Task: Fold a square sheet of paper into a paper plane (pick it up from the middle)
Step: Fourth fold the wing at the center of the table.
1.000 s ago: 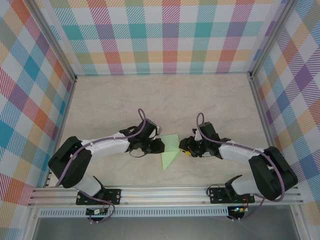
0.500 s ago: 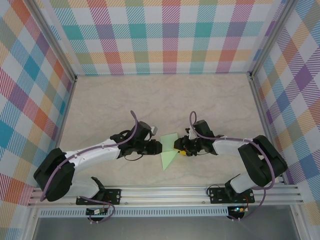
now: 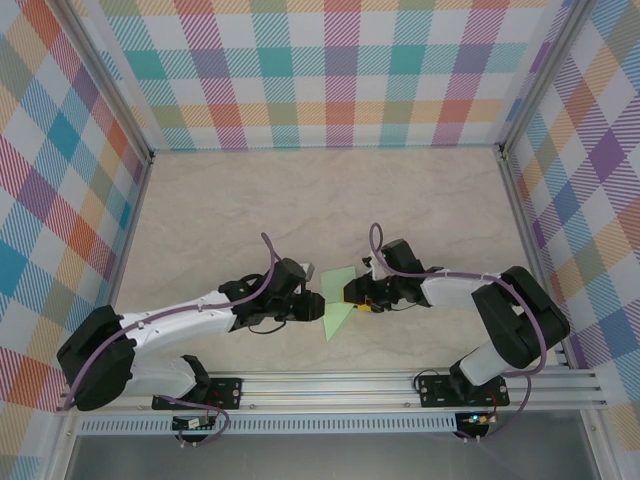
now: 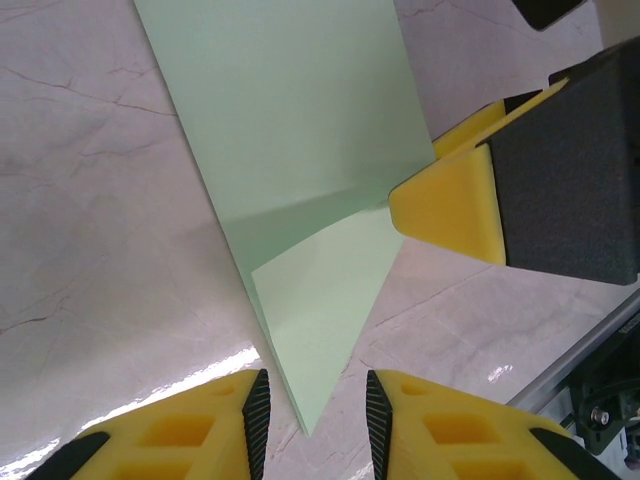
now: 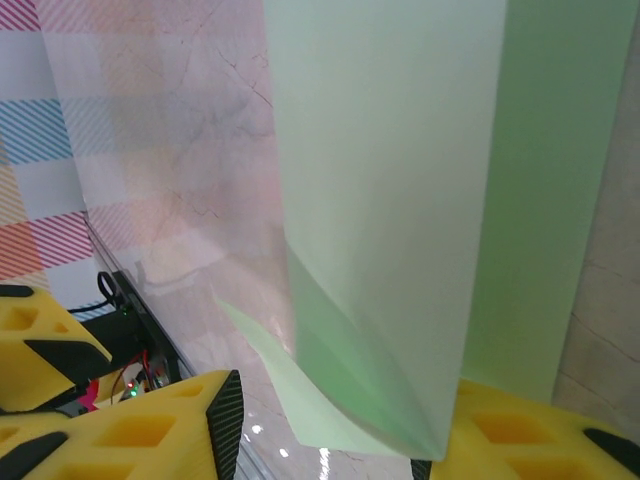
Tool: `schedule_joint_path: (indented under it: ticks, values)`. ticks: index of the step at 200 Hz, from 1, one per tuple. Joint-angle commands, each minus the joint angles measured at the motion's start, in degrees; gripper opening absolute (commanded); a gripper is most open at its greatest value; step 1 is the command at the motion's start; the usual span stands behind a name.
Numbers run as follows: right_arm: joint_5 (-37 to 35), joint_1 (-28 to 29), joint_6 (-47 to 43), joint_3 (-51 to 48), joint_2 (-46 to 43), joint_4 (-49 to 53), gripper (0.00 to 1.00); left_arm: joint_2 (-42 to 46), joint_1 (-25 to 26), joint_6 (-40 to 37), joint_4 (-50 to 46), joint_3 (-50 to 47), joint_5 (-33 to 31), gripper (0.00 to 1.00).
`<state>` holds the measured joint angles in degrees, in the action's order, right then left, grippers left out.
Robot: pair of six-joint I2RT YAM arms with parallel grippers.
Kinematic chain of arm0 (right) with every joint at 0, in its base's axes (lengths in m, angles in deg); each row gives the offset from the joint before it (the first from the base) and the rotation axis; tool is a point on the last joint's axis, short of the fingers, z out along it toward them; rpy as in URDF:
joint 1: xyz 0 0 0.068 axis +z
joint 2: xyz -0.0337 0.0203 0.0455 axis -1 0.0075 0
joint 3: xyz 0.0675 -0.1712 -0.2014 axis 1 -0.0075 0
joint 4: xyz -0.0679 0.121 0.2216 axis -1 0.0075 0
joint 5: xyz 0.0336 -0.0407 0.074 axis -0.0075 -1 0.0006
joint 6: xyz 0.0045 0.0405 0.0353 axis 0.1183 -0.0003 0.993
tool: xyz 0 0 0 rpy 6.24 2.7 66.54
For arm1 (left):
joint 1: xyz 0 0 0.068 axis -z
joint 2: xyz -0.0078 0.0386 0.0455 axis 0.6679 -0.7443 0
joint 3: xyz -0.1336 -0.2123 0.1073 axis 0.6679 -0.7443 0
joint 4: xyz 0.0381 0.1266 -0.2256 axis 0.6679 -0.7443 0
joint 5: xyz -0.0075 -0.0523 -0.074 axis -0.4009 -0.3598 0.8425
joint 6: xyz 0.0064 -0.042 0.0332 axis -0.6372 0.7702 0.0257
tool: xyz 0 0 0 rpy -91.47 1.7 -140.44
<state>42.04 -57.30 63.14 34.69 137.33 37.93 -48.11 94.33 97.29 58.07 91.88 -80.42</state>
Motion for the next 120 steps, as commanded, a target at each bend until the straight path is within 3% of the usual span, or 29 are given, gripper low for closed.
schedule_joint_path:
  ticks: [1, 57, 120]
  values:
    - [1.5, 0.2, -6.5, 2.4, 0.9, 2.8, 0.47, 1.6, 0.5, 0.6, -1.0, -0.6, -2.0, 0.33]
    - [2.4, 0.6, -8.4, 3.6, 2.9, 2.1, 0.39, 2.1, 0.5, 0.6, -1.8, -0.4, -3.0, 0.33]
    - [1.5, 1.0, -6.9, 4.1, 4.6, 0.8, 0.22, 2.7, 0.5, 0.5, -2.7, -0.5, -3.7, 0.33]
